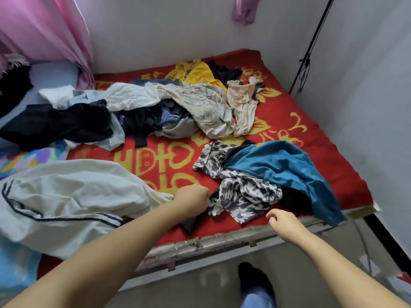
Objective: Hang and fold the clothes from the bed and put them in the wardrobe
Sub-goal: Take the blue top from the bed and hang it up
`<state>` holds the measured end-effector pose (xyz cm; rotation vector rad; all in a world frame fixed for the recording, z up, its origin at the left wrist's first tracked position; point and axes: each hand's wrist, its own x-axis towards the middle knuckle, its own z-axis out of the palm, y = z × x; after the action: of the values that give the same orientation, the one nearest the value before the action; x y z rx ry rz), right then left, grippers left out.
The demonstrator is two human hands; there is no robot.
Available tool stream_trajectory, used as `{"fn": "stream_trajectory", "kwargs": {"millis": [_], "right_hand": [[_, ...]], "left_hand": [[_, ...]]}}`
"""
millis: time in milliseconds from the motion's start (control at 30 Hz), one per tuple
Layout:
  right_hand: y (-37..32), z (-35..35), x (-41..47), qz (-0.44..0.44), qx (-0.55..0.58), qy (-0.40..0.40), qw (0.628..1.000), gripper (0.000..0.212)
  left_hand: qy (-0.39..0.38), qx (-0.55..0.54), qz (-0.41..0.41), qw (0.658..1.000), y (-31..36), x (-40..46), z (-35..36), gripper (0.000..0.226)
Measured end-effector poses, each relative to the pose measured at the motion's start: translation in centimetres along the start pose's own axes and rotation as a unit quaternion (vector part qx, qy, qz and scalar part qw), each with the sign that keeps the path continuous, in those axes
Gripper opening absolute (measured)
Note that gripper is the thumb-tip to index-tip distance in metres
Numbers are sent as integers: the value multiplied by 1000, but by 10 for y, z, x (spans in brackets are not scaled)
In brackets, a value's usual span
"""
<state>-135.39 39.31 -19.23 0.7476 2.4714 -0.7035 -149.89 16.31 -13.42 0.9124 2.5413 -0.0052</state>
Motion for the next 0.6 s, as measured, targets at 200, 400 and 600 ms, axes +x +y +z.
{"fn": "stream_trajectory", "kwargs": {"millis": [200,400,600], "right_hand": [[51,-59,127,-19,-25,-10,999,29],[111,-51,248,-40,-111,10,993,45],[167,-19,317,-20,-195,43,980,37]], "left_hand": [[-9,-25,-11,1000,58,127,18,17],[-32,-55,-31,998,101,258,86,36],[-22,12,-8,1000,103,353,144,75]]}}
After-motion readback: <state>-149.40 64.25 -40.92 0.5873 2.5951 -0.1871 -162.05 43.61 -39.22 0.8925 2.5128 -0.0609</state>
